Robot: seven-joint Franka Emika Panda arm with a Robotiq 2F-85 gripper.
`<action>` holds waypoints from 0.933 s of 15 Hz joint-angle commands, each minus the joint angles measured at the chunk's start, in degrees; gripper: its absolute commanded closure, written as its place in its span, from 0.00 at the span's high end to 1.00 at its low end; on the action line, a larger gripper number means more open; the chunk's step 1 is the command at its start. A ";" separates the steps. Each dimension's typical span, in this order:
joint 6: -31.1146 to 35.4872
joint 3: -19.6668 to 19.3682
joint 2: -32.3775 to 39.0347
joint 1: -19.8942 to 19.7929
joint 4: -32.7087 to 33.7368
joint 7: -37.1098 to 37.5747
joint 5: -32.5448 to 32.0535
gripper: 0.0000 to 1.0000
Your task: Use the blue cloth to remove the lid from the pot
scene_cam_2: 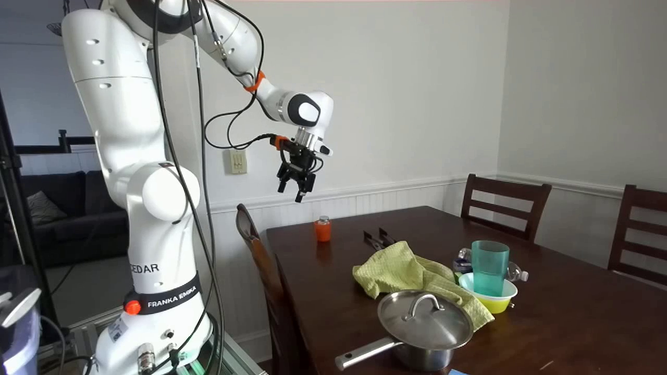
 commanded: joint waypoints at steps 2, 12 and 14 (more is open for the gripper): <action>1.36 -4.94 -0.89 -7.26 -4.58 1.13 -1.73 1.00; 14.29 -14.15 -1.42 -18.92 -8.17 -4.79 -21.12 1.00; 17.33 -15.71 -1.50 -20.01 -8.67 -6.22 -21.82 1.00</action>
